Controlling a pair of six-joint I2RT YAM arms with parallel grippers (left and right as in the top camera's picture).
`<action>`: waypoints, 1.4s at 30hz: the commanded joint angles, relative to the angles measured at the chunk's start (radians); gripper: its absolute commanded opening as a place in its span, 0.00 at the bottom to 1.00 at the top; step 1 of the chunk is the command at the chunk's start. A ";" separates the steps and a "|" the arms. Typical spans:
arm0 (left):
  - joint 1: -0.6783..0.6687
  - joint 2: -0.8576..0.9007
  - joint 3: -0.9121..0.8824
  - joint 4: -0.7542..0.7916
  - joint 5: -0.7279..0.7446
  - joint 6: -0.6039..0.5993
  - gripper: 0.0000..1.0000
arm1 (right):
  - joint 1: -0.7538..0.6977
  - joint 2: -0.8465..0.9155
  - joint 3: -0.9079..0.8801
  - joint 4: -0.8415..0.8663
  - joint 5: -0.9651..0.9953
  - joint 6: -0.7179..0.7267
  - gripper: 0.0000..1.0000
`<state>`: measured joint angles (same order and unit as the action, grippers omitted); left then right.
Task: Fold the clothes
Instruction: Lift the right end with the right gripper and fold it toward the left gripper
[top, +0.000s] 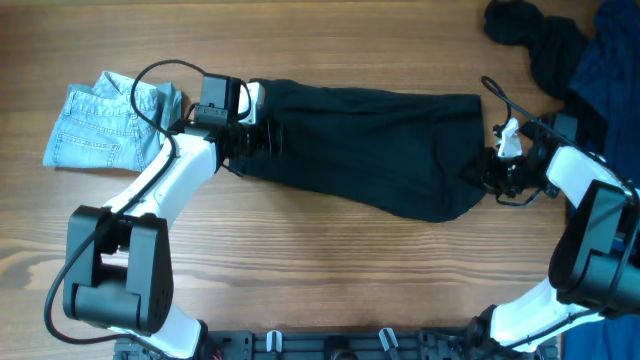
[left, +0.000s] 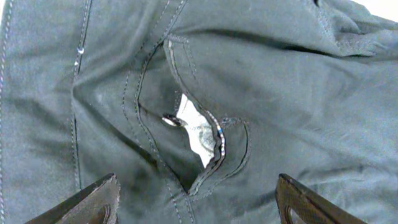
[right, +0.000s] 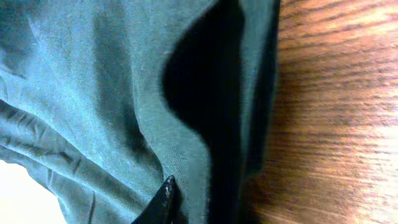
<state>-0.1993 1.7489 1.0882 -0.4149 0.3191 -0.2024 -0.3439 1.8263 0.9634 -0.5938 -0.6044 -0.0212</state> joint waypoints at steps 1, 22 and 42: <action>0.001 0.005 -0.008 -0.006 -0.006 0.015 0.80 | -0.004 -0.132 0.000 -0.020 0.112 0.093 0.11; 0.001 -0.197 0.007 -0.130 -0.002 0.015 0.84 | 0.488 -0.214 -0.001 0.030 0.380 0.268 0.06; 0.001 -0.197 0.007 -0.165 -0.003 0.015 0.84 | 0.576 -0.164 0.000 0.225 0.050 0.098 0.17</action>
<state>-0.1993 1.5761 1.0882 -0.5804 0.3187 -0.1993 0.2264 1.6775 0.9615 -0.3466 -0.4091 0.1650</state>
